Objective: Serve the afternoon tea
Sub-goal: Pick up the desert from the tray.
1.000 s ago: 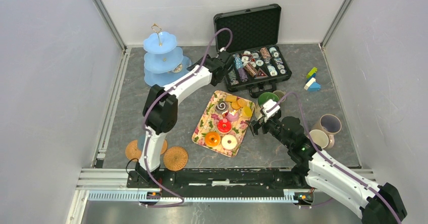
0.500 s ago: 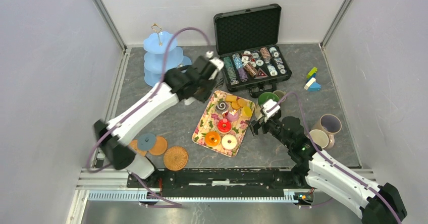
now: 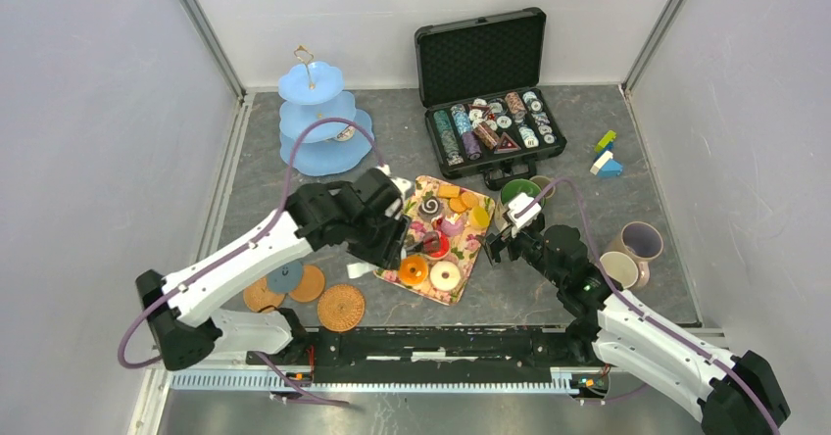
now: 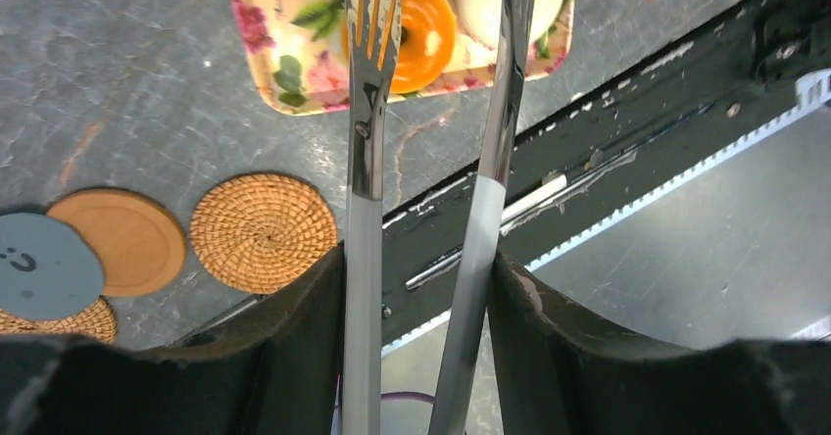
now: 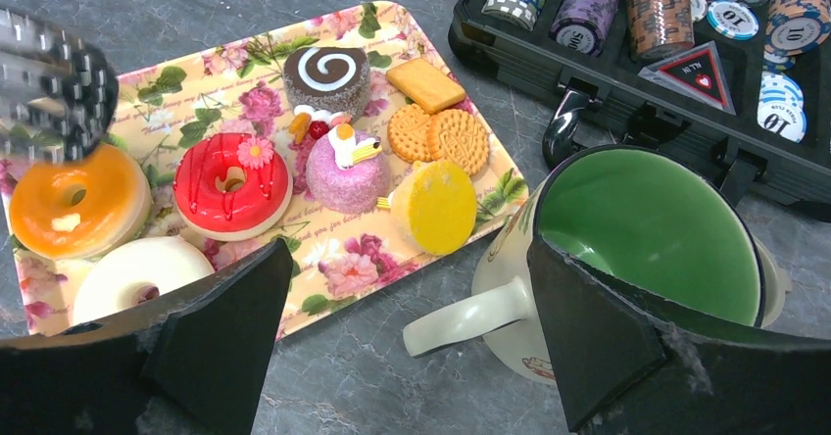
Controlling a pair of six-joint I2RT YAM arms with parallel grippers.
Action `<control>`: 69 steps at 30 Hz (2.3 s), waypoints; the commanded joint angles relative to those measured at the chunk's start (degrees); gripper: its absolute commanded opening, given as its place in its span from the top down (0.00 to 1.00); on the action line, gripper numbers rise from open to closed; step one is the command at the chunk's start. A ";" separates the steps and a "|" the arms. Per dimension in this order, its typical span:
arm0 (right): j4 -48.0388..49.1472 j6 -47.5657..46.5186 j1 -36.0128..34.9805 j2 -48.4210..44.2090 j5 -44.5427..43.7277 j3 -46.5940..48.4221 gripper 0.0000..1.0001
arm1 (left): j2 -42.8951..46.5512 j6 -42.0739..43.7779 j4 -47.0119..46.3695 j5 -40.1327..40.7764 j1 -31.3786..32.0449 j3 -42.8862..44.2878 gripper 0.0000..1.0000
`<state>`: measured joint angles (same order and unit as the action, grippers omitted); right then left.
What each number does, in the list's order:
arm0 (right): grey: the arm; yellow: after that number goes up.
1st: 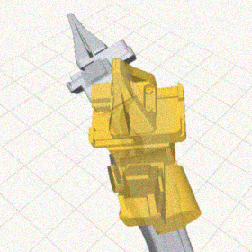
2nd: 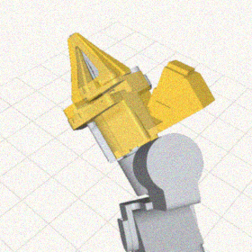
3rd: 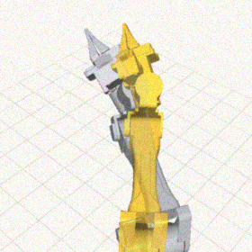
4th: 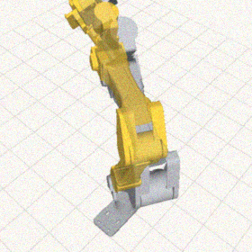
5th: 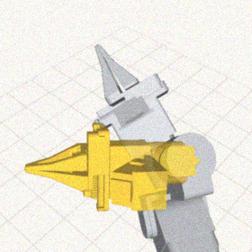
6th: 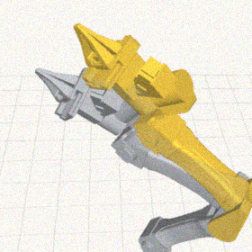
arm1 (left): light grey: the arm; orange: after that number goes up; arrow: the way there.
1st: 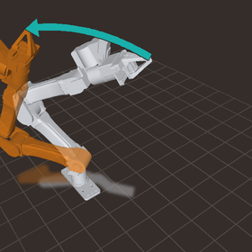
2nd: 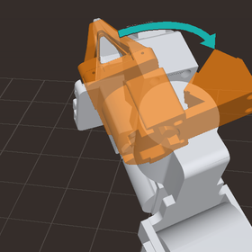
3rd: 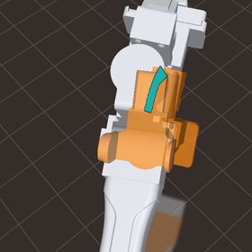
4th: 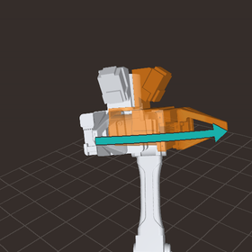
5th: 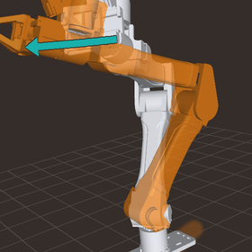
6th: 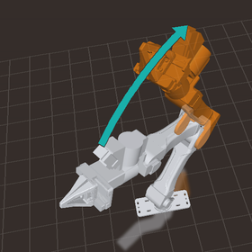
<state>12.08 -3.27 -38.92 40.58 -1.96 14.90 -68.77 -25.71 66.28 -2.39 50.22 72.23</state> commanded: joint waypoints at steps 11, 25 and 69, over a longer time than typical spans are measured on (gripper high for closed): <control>0.93 0.24 -0.28 -1.64 -0.33 2.37 0.02 | -14.73 -3.11 1.31 21.28 14.47 9.72 0.41; 0.94 0.37 -0.26 -1.67 -0.33 2.33 0.02 | -21.77 0.75 -0.70 21.04 14.93 10.88 0.37; 0.91 0.45 -0.27 -1.91 -0.44 2.19 0.02 | -25.93 0.62 -2.82 23.16 16.54 8.50 0.47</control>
<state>11.73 -3.11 -38.92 39.07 -2.00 14.90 -95.11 -26.70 64.58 18.68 66.28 80.55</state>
